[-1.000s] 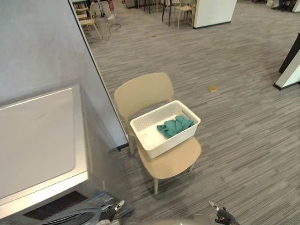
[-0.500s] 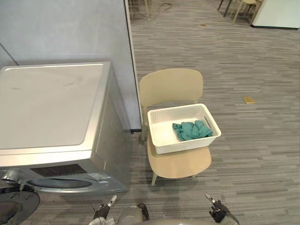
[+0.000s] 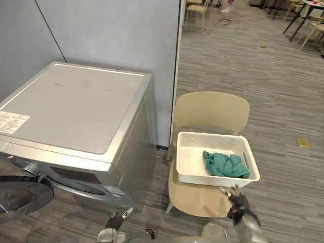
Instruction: Pick up the laundry basket with both hands and put the clothes into the washing machine.
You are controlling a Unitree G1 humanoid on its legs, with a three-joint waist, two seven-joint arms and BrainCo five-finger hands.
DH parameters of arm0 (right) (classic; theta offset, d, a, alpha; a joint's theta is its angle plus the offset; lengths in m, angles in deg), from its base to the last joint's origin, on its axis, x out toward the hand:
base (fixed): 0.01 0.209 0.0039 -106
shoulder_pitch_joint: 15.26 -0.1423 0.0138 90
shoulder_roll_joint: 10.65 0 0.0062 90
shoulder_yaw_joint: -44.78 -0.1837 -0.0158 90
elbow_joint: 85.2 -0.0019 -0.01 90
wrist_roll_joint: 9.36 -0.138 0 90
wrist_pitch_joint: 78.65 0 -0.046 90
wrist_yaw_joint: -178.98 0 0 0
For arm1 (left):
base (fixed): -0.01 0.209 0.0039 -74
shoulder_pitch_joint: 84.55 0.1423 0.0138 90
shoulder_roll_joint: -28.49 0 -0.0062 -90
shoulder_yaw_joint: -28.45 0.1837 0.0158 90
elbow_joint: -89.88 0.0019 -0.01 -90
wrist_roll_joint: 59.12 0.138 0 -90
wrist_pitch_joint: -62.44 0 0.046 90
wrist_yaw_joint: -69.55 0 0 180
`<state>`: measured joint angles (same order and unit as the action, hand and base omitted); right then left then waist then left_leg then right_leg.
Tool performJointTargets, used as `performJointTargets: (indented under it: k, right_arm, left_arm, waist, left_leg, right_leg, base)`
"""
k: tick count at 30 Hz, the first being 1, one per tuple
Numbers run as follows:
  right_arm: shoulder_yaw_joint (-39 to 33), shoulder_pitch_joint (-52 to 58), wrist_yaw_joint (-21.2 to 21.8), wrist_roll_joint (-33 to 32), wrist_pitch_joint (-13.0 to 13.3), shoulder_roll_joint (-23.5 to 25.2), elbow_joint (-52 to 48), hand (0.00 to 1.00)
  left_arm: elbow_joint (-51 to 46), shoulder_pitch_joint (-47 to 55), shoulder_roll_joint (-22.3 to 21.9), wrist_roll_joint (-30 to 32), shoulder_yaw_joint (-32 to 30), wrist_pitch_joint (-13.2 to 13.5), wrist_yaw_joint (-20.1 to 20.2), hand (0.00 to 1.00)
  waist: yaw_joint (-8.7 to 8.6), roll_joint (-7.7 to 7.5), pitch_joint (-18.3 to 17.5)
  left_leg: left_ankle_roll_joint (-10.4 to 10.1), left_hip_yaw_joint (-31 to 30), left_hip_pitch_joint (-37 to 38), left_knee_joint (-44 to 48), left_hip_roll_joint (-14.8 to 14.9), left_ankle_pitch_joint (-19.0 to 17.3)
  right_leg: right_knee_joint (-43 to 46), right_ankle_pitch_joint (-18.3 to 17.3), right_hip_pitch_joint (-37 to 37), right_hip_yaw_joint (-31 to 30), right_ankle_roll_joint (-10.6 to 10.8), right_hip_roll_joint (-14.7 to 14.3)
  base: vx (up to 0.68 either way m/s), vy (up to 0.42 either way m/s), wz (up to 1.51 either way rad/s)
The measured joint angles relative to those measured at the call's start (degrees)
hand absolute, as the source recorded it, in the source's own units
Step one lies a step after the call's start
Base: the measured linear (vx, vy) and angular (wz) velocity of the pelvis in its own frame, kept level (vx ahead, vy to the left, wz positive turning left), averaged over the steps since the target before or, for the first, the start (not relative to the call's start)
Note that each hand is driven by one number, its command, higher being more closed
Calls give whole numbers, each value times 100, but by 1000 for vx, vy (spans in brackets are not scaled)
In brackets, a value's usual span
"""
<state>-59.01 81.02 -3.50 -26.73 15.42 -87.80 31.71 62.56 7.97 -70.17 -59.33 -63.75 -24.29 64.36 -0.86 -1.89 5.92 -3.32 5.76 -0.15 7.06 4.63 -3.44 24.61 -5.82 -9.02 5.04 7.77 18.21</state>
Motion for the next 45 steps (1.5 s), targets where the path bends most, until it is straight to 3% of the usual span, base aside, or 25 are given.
performJointTargets:
  k: [1, 2, 3, 4, 5, 6, 10, 11, 14, 16, 18, 19, 22, 26, 32, 39, 45]
  right_arm:
    - [-35, 43, -13, 46, 2, 42, -334, 0]
    - [-80, 95, -37, 128, 12, 90, -666, 0]
    - [-146, 116, -78, 225, 53, 52, -1204, 0]
    - [-277, 71, -119, 235, 212, -161, -1894, 0]
    - [-321, 22, -116, 288, 278, -330, -2236, 0]
    - [-308, -66, -113, 392, 377, -489, -2487, 0]
    - [-188, -405, -112, 664, 678, -889, -2858, 0]
    - [465, -783, 96, 1113, 662, -1555, -2493, 0]
    - [706, -1267, 328, 1192, 560, -1957, -1862, 0]
    - [1260, -1652, 416, 1252, 561, -2340, -1385, 0]
    - [2884, -2959, 974, 1281, 555, -3328, -1, 0]
    - [3371, -3554, 1166, 1449, 471, -3541, 617, 0]
    - [3738, -4787, 1283, 1914, 152, -3757, 2319, 0]
    - [3660, -5623, 1257, 2020, 40, -3903, 3176, 0]
    - [3207, -5932, 1023, 2019, -92, -3979, 3990, 0]
    - [2515, -6378, 689, 1968, -238, -3780, 4434, 0]
    - [2497, -6404, 622, 1966, -293, -3632, 4672, 0]
  left_arm:
    - [6, -2, 20, 34, -11, 5, 2, 0]
    - [30, -6, 75, 32, -40, 23, 7, 0]
    - [93, 2, 7, -77, -201, 28, 2, 0]
    - [138, 100, -368, -233, -340, 35, 15, 0]
    - [145, 164, -494, -173, -463, 43, 15, 0]
    - [150, 195, -523, -129, -567, 42, 16, 0]
    - [108, 251, -566, -118, -895, 48, 16, 0]
    - [-22, 267, -423, 14, -892, 92, 42, 0]
    - [-43, 249, -369, 100, -684, 110, 150, 0]
    - [-128, 269, -353, 106, -584, 107, 154, 0]
    - [-170, 118, -319, 74, -255, 164, 300, 0]
    - [-209, -19, -303, -137, -162, 172, 323, 0]
    - [-391, -414, -417, -621, 41, 231, 356, 0]
    - [-497, -594, -358, -1182, 180, 286, 244, 0]
    - [-814, -790, -377, -1926, 272, 370, 120, 0]
    - [-936, -880, -416, -2069, 275, 363, 14, 0]
    - [-1054, -1051, -449, -2202, 343, 365, -23, 0]
  waist:
    - [-4, -85, -42]
    - [-21, -170, -76]
    - [-19, -110, -174]
    - [10, 248, -307]
    - [31, 407, -403]
    - [44, 451, -434]
    - [111, 390, -513]
    - [187, 240, -571]
    - [223, 290, -528]
    - [217, 359, -417]
    - [192, 472, -67]
    - [248, 510, 185]
    - [475, 677, 937]
    - [498, 707, 1372]
    - [506, 733, 1634]
    - [551, 824, 1863]
    - [643, 884, 1977]
  left_leg:
    - [-104, -66, -37, 0, 6, -3]
    - [-240, -132, -65, -5, 15, -41]
    - [-471, -243, -112, -38, 208, -43]
    - [-640, -363, -94, -242, 689, 109]
    - [-823, -397, -12, -417, 936, 225]
    - [-858, -373, 89, -536, 1072, 322]
    - [-851, -219, 75, -700, 1110, 462]
    - [-807, -305, -158, -954, 978, 683]
    - [-792, -385, -183, -1128, 906, 807]
    - [-790, -383, -244, -1114, 889, 811]
    - [-778, -351, -656, -1001, 903, 869]
    - [-782, -319, -776, -1013, 919, 965]
    - [-749, -313, -1077, -1216, 936, 1252]
    - [-727, -263, -1319, -1239, 907, 1326]
    - [-679, -270, -1576, -1239, 827, 1376]
    - [-708, -265, -1825, -1240, 828, 1436]
    - [-708, -342, -2061, -1240, 835, 1497]
  right_leg:
    - [-324, 398, 63, -49, 186, 2]
    - [-574, 554, 147, 20, 515, 12]
    - [-1037, 174, 457, 325, 459, -175]
    - [-1589, 333, 698, 606, 179, -706]
    - [-1764, 384, 796, 671, 104, -977]
    - [-1842, 390, 881, 715, 92, -1148]
    - [-2090, 478, 893, 763, -40, -1262]
    - [-2640, 797, 976, 966, -20, -1191]
    - [-2695, 860, 969, 1079, -11, -1138]
    - [-2692, 879, 894, 1071, -1, -1115]
    - [-2669, 1021, 497, 988, -49, -1128]
    - [-2663, 1112, 326, 920, -68, -1147]
    - [-2681, 1321, -73, 890, -121, -1181]
    - [-2686, 1423, -365, 833, -112, -1155]
    - [-2688, 1466, -621, 824, -91, -1076]
    - [-2680, 1510, -872, 821, -110, -1073]
    - [-2660, 1515, -1057, 892, -117, -1080]
  base:
    - [24, -463, 37]
    - [21, -462, 31]
    - [56, -678, 25]
    - [86, -676, 12]
    - [96, -527, 2]
    - [60, -242, 2]
    - [-15, -80, 11]
    - [-63, 21, 39]
    - [-50, 24, 27]
    - [-52, 15, -2]
    - [-155, 16, -21]
    - [-140, 14, -27]
    - [-175, 5, -11]
    - [-65, 15, -8]
    - [-7, 13, 0]
    - [-8, 4, 0]
    - [-18, 4, 4]
